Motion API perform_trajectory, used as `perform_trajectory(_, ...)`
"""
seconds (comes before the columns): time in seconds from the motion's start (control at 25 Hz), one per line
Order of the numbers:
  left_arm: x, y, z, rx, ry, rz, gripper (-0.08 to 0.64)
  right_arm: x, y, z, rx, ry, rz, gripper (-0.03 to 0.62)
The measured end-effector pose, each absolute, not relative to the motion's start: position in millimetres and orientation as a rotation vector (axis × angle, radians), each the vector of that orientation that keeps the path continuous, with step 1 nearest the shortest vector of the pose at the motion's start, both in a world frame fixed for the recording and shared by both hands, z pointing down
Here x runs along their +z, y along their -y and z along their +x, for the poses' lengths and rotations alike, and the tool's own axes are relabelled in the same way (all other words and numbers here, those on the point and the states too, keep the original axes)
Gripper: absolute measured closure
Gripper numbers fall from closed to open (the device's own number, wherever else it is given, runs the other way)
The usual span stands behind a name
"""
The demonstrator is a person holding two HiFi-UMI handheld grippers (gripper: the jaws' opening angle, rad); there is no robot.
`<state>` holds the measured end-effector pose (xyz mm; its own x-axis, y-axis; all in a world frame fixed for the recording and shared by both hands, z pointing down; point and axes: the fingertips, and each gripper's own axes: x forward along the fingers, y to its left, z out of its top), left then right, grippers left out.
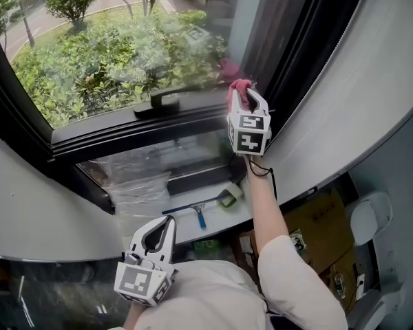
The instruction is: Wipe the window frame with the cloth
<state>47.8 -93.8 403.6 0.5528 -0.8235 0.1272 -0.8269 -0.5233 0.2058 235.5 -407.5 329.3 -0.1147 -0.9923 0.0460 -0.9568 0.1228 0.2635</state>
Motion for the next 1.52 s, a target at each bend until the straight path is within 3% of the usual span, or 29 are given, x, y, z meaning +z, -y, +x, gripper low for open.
perform_trajectory(1.52, 399, 69, 17, -0.002, 1.463, 2.51, 0.552, 333, 383, 133, -0.261, 2.295, 1.787, 0.505)
